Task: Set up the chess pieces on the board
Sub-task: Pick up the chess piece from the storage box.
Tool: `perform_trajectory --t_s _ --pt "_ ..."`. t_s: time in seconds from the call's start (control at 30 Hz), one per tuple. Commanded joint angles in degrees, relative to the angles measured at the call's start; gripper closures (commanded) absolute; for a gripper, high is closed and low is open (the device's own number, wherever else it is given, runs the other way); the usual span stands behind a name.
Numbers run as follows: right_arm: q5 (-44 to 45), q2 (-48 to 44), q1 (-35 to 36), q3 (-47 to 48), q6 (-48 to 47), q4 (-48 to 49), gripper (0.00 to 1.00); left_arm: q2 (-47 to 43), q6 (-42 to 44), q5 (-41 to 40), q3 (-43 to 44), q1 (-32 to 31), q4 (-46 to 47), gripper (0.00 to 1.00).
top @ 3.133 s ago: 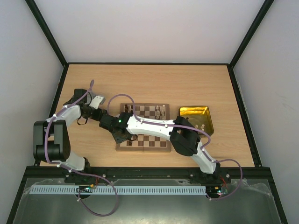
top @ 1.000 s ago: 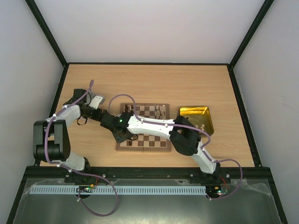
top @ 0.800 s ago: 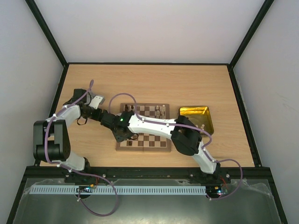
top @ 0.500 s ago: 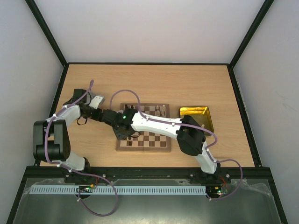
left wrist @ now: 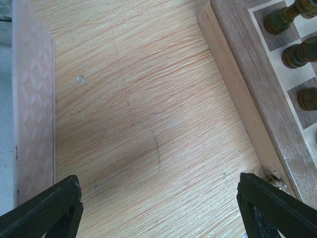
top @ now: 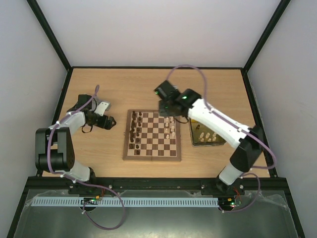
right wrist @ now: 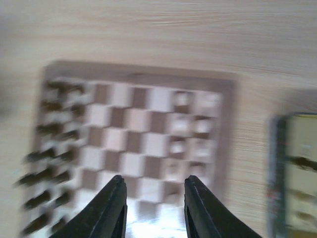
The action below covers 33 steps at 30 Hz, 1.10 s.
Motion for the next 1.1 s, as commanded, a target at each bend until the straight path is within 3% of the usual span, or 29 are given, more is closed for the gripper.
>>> perform_trajectory --t_s 0.0,0.13,0.3,0.53,1.07 --pt "3.69 -6.89 -9.94 -10.29 -0.17 2.18 0.69 -0.69 0.11 -0.02 -1.09 0.52 0.71 0.14" --pt "-0.16 -13.13 -22.57 -21.42 0.91 7.31 0.63 -0.54 0.21 -0.04 -1.10 0.52 0.73 0.14" --pt "-10.34 -16.04 -36.39 -32.71 1.09 12.80 0.63 -0.58 0.26 0.12 -1.16 0.52 0.70 0.14" --pt "-13.26 -13.68 -37.27 -38.10 0.39 17.13 0.63 0.20 0.39 0.45 -1.00 0.55 0.73 0.14" --pt "-17.96 -9.40 -37.28 -40.13 -0.16 20.63 0.65 0.83 0.26 0.40 -0.65 0.51 0.43 0.14"
